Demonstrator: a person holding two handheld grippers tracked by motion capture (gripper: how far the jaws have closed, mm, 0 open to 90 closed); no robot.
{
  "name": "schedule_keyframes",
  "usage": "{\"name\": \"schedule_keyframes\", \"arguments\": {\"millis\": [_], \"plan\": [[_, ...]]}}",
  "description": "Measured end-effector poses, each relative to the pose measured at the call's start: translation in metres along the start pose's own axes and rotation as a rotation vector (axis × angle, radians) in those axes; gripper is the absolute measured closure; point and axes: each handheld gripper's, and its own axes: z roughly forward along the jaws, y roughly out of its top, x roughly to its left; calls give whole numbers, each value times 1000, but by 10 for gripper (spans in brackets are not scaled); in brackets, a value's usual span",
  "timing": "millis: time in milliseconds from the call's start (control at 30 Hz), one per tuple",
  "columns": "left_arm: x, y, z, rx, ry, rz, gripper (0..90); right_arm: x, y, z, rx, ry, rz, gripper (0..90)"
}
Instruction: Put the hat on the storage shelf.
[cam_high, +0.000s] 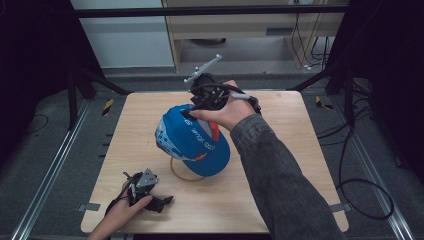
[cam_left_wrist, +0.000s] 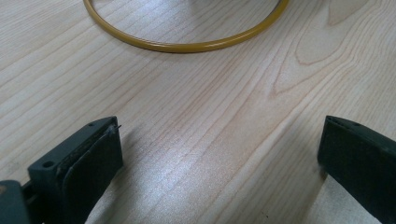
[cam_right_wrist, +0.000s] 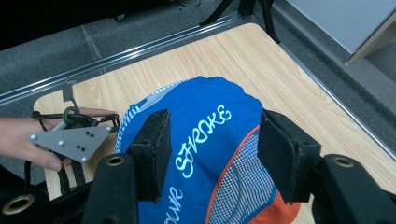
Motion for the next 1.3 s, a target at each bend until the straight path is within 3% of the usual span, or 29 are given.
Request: {"name": "schedule_keyframes", "arguments": {"millis": [567, 1300], "plan": [[0, 0, 0, 0, -1, -1, 0, -8, -21, -13, -11, -14, 28, 435], [0, 0, 0, -1, -1, -2, 0, -25, -59, -40, -53, -62, 116, 364]]}}
